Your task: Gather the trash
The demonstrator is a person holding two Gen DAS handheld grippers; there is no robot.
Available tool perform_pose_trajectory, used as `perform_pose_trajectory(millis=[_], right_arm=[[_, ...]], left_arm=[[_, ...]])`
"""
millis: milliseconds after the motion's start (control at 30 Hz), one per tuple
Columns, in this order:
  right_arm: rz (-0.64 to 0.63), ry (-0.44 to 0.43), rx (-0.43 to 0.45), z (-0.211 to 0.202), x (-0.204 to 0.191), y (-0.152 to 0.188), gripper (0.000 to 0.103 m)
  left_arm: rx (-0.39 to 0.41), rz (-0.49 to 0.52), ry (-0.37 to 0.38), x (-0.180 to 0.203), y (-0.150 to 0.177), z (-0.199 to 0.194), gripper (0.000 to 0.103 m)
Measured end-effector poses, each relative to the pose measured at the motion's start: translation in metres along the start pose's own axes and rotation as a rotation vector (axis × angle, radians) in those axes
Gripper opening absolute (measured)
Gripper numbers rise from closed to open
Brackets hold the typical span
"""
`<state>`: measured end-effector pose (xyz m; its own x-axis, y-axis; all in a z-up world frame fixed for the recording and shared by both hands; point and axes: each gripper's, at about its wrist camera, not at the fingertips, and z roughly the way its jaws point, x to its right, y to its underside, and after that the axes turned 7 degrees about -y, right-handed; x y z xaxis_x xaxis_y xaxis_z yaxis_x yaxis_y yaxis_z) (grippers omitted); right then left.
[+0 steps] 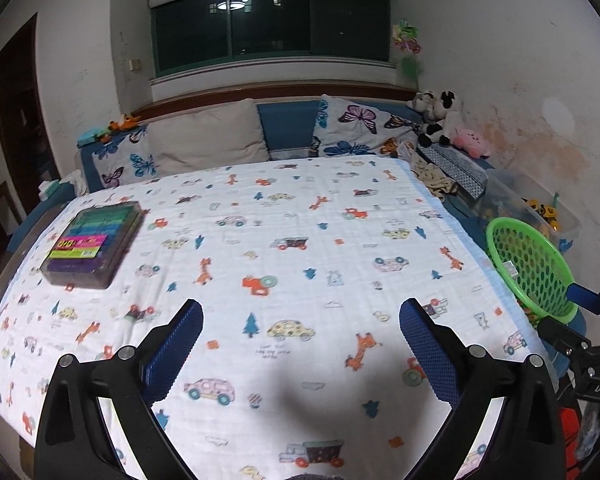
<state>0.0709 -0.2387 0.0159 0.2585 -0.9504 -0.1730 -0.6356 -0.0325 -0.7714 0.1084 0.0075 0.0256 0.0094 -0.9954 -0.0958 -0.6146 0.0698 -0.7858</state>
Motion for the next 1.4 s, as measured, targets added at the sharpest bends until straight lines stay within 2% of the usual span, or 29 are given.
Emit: perform_pose_trajectory(millis=[567, 1400], right_arm=[[-0.002, -0.028, -0.006, 0.006, -0.01, 0.0, 0.096], [-0.008, -0.049, 0.0, 0.006, -0.016, -0.003, 0.097]], left_arm=[[0.015, -0.016, -0.092, -0.026, 0.02, -0.011, 0.095], [0.026, -0.012, -0.105, -0.031, 0.025, -0.02, 0.095]])
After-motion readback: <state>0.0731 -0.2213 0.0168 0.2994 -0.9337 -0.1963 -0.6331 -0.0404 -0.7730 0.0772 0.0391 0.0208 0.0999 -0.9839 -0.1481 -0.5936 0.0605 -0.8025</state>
